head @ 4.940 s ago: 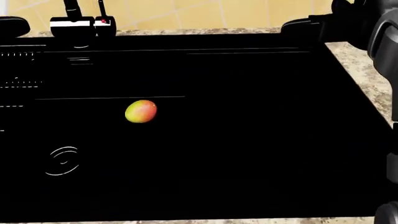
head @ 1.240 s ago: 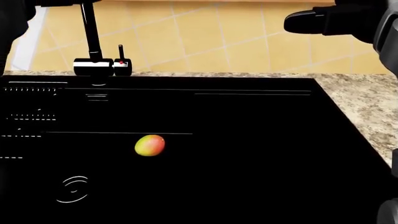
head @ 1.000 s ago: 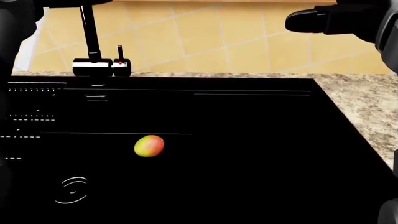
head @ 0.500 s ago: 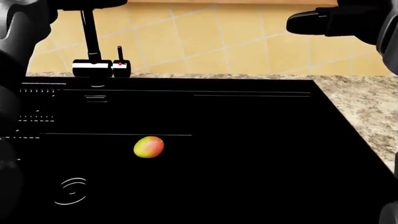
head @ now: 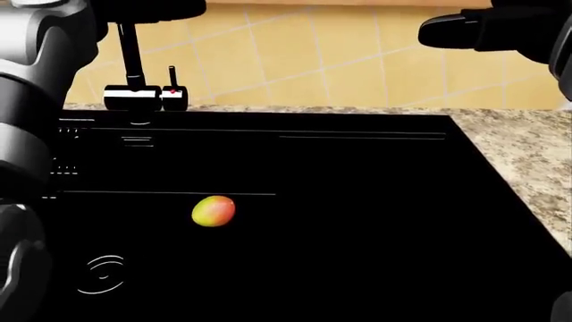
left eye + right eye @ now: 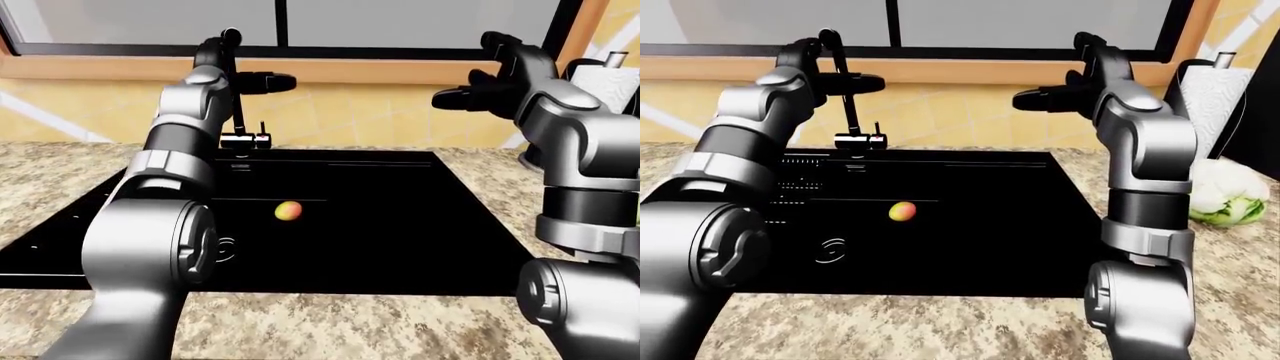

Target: Turn the sink spout to the right.

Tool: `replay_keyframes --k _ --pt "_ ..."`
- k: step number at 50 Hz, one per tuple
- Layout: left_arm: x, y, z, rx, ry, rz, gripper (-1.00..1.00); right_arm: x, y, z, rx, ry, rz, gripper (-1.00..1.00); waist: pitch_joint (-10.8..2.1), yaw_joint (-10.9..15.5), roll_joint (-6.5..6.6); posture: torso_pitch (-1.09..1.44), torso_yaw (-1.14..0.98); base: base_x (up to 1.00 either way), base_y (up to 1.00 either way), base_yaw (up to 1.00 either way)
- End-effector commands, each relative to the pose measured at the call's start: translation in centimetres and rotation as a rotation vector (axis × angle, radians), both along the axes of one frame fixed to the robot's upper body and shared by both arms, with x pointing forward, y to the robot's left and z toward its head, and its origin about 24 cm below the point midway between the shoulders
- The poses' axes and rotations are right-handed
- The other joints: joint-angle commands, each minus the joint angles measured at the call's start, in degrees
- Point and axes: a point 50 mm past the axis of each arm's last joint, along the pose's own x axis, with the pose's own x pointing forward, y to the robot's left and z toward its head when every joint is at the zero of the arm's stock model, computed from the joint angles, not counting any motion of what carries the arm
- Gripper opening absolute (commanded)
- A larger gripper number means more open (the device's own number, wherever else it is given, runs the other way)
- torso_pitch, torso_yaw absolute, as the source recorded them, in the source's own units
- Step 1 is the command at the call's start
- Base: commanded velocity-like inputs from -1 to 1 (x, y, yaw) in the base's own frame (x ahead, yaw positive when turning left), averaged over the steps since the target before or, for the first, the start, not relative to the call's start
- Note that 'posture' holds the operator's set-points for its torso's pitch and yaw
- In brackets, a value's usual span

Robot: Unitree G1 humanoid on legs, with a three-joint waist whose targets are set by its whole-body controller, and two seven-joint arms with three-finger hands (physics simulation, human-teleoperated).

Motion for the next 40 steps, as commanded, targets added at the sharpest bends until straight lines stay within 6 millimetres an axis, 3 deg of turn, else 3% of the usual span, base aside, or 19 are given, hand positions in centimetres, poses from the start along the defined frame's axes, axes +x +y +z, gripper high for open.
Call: replay_keyframes --k 1,18,40 --pt "-0.2 -0.3 3.1 0.001 -0.116 -0.011 1.0 -0.3 0.2 2.3 -0.013 -0.095 0.004 1.0 -0.86 0.01 -0.09 -0.4 0.0 0.0 0.0 0.0" --pt "-0.3 -0.8 4.0 -0.003 -0.123 -0.018 1.0 -0.6 0.1 2.3 -0.011 -0.098 0.002 1.0 -0.82 0.05 -0.15 -0.4 0.0 0.0 0.0 0.0" --pt "-0.3 -2.1 3.8 0.01 -0.119 -0.042 1.0 -0.7 -0.2 2.2 -0.006 -0.099 -0.001 1.0 -0.8 0.09 -0.35 -0.4 0.0 0.0 0.0 0.0"
